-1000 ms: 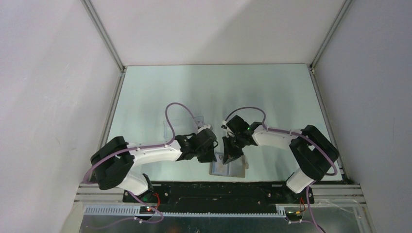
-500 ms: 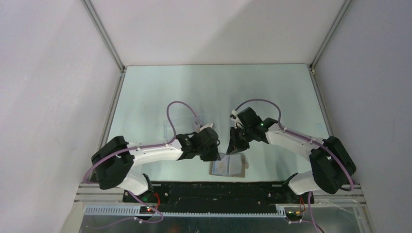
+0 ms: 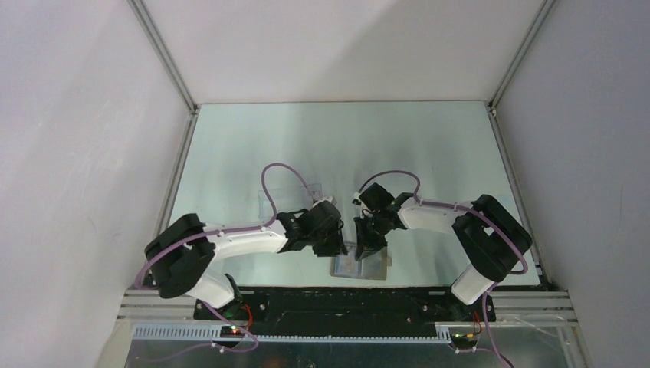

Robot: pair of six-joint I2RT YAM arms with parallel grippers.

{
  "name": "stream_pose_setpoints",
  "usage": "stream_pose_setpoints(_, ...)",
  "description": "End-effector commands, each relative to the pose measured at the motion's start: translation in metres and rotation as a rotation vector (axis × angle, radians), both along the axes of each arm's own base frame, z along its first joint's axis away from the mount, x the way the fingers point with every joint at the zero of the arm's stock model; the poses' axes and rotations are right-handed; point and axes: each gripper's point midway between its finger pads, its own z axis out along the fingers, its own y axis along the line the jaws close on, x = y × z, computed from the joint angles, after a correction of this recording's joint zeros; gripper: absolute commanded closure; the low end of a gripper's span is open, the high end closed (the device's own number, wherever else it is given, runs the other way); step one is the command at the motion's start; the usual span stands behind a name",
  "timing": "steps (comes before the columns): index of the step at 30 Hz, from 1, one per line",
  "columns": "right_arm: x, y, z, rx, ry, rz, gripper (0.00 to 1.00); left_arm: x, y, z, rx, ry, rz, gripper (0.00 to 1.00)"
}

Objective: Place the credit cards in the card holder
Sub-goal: Turn over the card slot in the card holder.

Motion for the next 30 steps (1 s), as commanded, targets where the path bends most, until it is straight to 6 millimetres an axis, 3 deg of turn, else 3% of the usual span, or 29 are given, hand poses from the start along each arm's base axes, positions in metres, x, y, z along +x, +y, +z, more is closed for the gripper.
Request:
stream_pose_setpoints(1,0.005,-0.004,-0.011,-0.033,-0.031,-0.003,1.0,0.001,-0.008,-0.001,-0.04,0.015,-0.008,0.63)
stream_pose_setpoints(11,-0.002,-0.016,-0.025,-0.092,-0.017,0.002,1.0,0.0,-0.012,-0.007,-0.039,0.027,-0.018,0.63)
stream_pose_setpoints(17,-0.003,-0.016,-0.024,-0.088,-0.014,0.004,1.0,0.003,-0.006,-0.011,-0.018,0.025,0.011,0.52)
stream_pose_setpoints(30,-0.006,-0.013,-0.025,-0.075,0.001,0.015,1.0,0.005,0.006,-0.014,0.045,0.018,0.046,0.5)
